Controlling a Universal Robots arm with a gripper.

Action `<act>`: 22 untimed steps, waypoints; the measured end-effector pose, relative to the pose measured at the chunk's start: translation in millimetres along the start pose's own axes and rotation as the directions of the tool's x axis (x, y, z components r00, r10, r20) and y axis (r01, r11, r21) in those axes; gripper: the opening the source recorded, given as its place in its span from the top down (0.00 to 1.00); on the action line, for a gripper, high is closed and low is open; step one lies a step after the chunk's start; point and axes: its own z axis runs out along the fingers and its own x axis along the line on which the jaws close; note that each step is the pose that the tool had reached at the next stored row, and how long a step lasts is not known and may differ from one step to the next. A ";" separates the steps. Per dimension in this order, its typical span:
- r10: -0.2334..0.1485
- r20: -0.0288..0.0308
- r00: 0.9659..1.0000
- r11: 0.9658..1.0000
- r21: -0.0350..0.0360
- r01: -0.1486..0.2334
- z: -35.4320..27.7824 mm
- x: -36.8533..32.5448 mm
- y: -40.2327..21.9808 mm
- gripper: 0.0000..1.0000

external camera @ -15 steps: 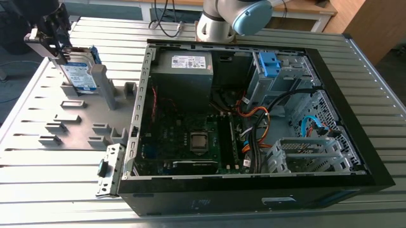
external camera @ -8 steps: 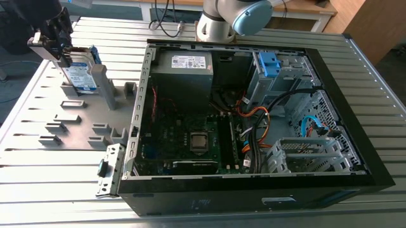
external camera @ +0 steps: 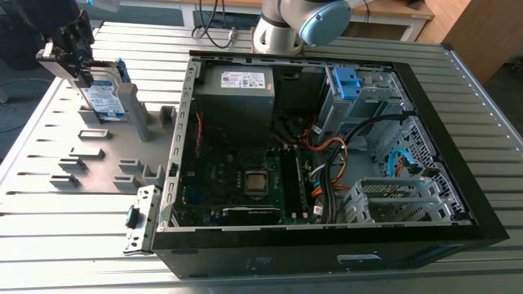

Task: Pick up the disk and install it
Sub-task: 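Pick up the disk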

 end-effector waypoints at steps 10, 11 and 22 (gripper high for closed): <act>0.000 0.000 1.000 1.000 0.000 0.000 0.2 0.0 0.0 0.63; 0.000 0.000 1.000 1.000 0.000 0.000 0.2 0.0 0.0 0.63; 0.000 0.000 1.000 1.000 0.000 0.000 0.7 0.0 0.0 0.63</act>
